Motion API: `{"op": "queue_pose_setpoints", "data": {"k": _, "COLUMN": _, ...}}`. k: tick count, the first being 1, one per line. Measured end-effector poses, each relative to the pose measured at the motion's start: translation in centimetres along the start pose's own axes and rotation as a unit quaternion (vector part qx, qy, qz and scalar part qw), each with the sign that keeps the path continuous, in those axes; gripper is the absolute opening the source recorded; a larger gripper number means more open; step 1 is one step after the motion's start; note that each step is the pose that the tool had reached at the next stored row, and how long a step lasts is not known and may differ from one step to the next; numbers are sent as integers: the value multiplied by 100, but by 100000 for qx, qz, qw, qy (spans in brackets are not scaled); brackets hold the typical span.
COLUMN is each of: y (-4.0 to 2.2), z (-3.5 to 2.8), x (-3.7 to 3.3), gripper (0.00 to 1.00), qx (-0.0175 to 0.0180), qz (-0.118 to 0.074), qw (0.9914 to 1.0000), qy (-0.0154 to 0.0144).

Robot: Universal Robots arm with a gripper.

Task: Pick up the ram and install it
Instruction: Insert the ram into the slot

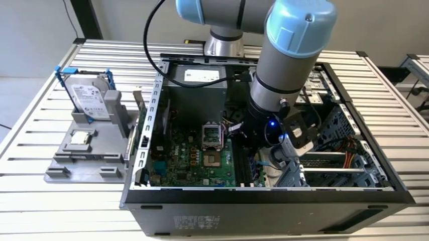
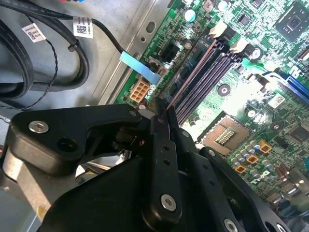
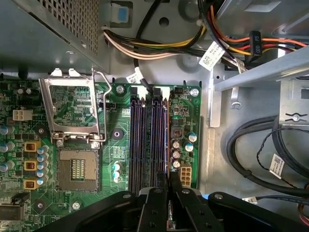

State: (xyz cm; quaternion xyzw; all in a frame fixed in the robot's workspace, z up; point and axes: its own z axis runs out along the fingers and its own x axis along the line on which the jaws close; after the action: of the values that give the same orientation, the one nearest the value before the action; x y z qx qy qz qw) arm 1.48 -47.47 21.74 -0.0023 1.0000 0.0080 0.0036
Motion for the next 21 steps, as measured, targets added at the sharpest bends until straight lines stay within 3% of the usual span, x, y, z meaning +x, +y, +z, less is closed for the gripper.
{"op": "queue_pose_setpoints", "data": {"k": 4, "y": 3, "z": -5, "x": 0, "gripper": 0, "qx": 67, "qz": 110, "qw": 100000, "qy": -6}}
{"op": "queue_pose_setpoints", "data": {"k": 9, "y": 3, "z": -92, "x": 1, "gripper": 0, "qx": 109, "qz": 495, "qw": 99999, "qy": 0}}
{"op": "queue_pose_setpoints", "data": {"k": 13, "y": 3, "z": -92, "x": 12, "gripper": 0, "qx": 119, "qz": 1627, "qw": 99987, "qy": -16}}
{"op": "queue_pose_setpoints", "data": {"k": 21, "y": 2, "z": -37, "x": 13, "gripper": 0, "qx": 147, "qz": 2039, "qw": 99979, "qy": -16}}
